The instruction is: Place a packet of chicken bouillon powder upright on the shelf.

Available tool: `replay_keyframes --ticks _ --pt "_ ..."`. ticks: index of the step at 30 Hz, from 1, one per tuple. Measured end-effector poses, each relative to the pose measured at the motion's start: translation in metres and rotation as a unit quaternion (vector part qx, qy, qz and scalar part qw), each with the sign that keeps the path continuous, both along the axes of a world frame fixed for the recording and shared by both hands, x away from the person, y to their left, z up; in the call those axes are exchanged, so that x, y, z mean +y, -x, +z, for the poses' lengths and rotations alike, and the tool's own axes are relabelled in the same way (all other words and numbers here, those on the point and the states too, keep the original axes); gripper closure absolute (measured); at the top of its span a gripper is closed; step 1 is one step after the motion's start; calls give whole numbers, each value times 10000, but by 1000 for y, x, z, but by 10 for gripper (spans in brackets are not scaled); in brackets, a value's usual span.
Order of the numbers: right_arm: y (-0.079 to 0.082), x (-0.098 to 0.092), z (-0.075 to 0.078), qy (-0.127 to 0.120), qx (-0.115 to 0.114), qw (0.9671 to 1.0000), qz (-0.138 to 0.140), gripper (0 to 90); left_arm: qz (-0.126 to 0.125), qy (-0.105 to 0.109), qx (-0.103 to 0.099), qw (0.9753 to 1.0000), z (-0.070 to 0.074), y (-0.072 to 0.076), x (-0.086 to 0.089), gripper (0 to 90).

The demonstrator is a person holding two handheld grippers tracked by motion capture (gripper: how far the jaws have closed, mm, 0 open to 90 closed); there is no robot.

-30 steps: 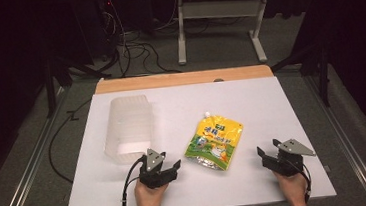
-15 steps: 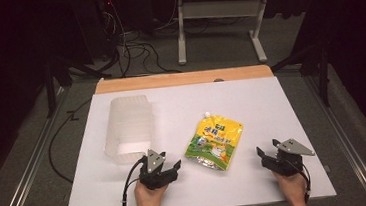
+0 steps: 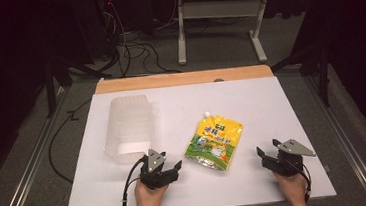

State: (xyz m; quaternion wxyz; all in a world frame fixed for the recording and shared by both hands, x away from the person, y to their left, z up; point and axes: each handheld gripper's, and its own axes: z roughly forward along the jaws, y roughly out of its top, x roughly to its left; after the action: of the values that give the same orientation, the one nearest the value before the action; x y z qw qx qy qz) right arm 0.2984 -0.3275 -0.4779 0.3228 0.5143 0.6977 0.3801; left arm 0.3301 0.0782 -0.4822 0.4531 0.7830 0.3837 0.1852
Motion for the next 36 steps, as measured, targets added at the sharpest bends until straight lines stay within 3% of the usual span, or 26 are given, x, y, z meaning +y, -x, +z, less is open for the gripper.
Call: replay_keyframes --ticks 3,5,6,15,23,29,36 --pt "0 0 0 -8 -9 10000 8 327 -19 -6 -59 10000 6 3 -3 332" --pt "1 0 0 -17 -18 10000 27 327 -4 105 -28 9999 8 4 -5 329" --pt "1 0 0 -21 -33 10000 48 326 -61 30 -137 9999 13 3 -5 325" --pt "1 0 0 -23 -61 10000 46 324 -316 160 33 9994 24 -3 -14 306" --pt "1 1 0 -4 -62 10000 46 323 -457 199 -15 9988 36 -9 -23 302" --pt "2 0 0 -19 -74 10000 34 322 -505 218 237 9982 39 -18 -31 287" --pt "2 1 0 -4 -71 10000 51 321 -517 179 269 9981 43 -30 -41 283"
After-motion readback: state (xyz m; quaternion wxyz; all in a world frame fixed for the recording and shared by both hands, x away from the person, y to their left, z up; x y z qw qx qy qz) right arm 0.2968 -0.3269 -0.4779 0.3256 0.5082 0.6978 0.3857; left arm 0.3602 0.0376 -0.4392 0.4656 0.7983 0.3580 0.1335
